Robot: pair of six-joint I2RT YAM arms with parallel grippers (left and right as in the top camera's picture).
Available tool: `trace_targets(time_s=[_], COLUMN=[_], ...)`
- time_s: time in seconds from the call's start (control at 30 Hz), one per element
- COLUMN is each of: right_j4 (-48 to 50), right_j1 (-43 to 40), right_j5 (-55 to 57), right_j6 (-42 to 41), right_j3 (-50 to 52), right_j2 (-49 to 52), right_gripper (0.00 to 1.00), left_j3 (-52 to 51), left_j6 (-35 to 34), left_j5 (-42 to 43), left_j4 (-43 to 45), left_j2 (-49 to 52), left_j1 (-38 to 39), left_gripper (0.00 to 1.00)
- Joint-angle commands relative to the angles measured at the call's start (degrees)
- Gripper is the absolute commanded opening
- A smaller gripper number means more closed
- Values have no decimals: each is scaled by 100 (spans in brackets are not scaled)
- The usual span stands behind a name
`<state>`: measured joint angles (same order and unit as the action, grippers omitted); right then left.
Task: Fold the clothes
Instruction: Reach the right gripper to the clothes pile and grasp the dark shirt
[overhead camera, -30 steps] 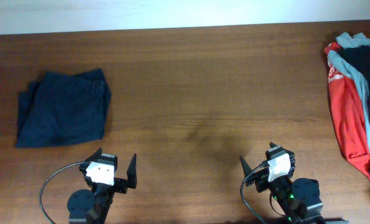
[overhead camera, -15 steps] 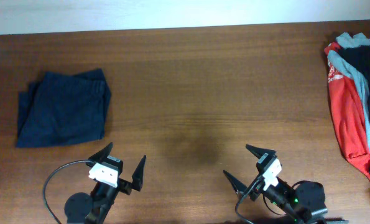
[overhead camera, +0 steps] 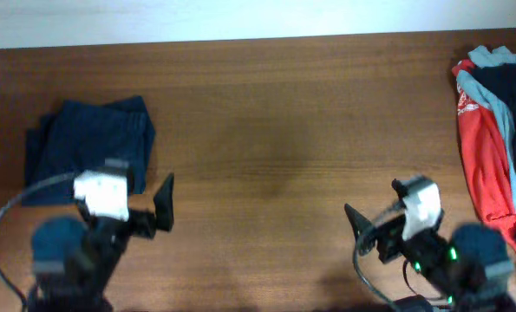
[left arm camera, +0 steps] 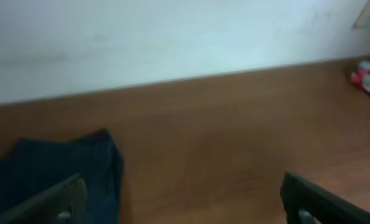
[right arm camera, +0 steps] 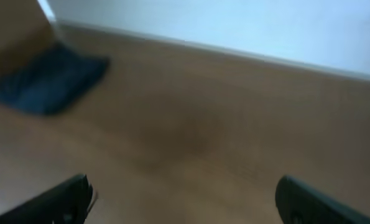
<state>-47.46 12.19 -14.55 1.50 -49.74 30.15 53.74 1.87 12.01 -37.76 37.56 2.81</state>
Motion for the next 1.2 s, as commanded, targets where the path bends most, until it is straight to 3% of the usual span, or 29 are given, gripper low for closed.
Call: trace_targets(time_s=[0.0, 0.13, 0.23, 0.3, 0.47, 0.57, 0.63, 0.87, 1.17], right_j4=[-756, -745, -1003, -1318, -1825, -2037, -2052, -2098, -2155], right_j1=[-22, -35, -308, -734, -2367, -4081, -4686, -6395, -7595], right_j5=[-1113, -1320, 352, 1178, 1246, 1213, 1220, 1228, 1707], right_j6=[-48, -153, -1709, -2096, -2144, -2157, -2273, -2647, -2756], right_j3=[-636, -841, -1261, -1698, -2914, -3816, -3928, -3926, -3919], right_j2=[944, 1749, 2341, 2793, 4065, 5327, 5790, 7110, 7646], right_gripper=[99, 99, 99, 99, 99, 99, 95, 88, 82], left_j3=[549, 553, 566, 566, 568, 568, 568, 568, 566], left_j6=[-44, -42, -44, -42, -39, -39, -37, -37, -39], left_j5=[826, 1375, 1419, 1416, 1412, 1397, 1349, 1349, 1257], left_j4=[-391, -262, -192, -195, -125, -101, -105, -105, -131], left_j2=[763, 1475, 1753, 1773, 1770, 1773, 1773, 1823, 2026], left_j1=[-20, -20, -20, -20, -20, -20, -20, -22, -20], left_gripper=[99, 99, 99, 99, 99, 99, 99, 99, 99])
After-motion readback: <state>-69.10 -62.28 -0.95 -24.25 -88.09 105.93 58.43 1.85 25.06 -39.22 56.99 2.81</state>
